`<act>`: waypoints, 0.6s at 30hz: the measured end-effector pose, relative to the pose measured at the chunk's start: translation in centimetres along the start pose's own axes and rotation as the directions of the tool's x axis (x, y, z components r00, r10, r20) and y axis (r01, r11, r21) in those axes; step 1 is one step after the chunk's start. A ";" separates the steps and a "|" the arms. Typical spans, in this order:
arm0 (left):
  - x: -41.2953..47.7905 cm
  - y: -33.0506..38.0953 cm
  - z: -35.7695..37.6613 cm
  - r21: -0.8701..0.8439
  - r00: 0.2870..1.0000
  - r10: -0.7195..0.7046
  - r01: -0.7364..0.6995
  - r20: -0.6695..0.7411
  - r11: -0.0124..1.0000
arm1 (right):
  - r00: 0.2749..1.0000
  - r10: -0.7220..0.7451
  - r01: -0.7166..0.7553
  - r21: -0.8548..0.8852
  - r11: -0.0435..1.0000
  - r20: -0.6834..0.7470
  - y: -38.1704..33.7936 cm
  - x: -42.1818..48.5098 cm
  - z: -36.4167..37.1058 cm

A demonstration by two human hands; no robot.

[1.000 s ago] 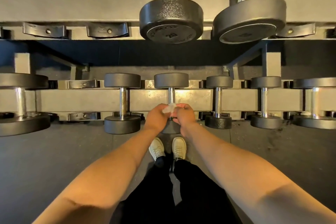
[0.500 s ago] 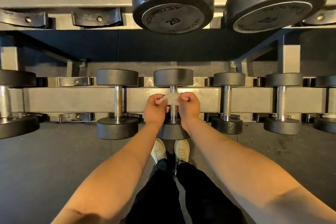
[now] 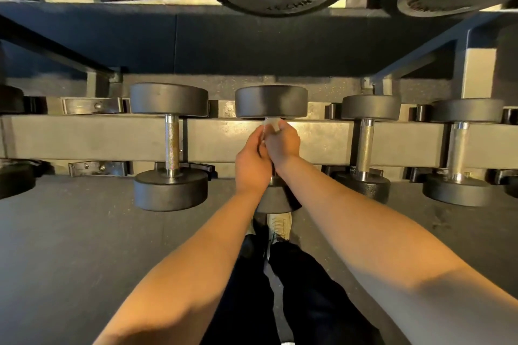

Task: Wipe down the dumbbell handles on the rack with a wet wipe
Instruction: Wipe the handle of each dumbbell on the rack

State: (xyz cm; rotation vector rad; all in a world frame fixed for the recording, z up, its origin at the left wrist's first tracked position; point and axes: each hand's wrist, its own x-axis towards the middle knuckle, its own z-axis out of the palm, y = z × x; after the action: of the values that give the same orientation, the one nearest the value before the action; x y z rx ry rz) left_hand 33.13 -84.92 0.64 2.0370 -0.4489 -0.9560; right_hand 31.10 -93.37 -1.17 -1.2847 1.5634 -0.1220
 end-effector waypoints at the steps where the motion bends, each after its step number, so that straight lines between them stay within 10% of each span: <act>1: -0.2 0.0 0.0 0.036 1.000 0.014 -0.013 -0.007 0.999 | 1.000 -0.029 0.030 -0.108 0.994 0.004 0.2 0.1 0.0; 7: -0.3 0.3 -0.5 0.071 1.000 0.013 -0.011 -0.022 0.997 | 0.993 -0.101 0.116 -0.325 0.939 0.062 2.0 -0.8 -1.3; 15: -1.8 -0.2 -0.2 0.154 0.999 0.011 -0.005 -0.033 0.988 | 0.984 -0.180 0.179 0.060 0.982 0.012 0.7 -2.4 -2.4; 18: -1.7 -0.1 -0.1 0.151 0.999 -0.027 0.033 -0.045 0.988 | 1.000 0.021 -0.024 0.335 0.942 0.012 -1.1 -2.7 -2.0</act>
State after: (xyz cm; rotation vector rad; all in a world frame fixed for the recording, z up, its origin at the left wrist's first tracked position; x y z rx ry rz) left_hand 32.10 -83.77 1.42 2.2030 -0.4817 -0.9183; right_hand 29.97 -92.75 2.13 -0.9974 1.4753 -0.3532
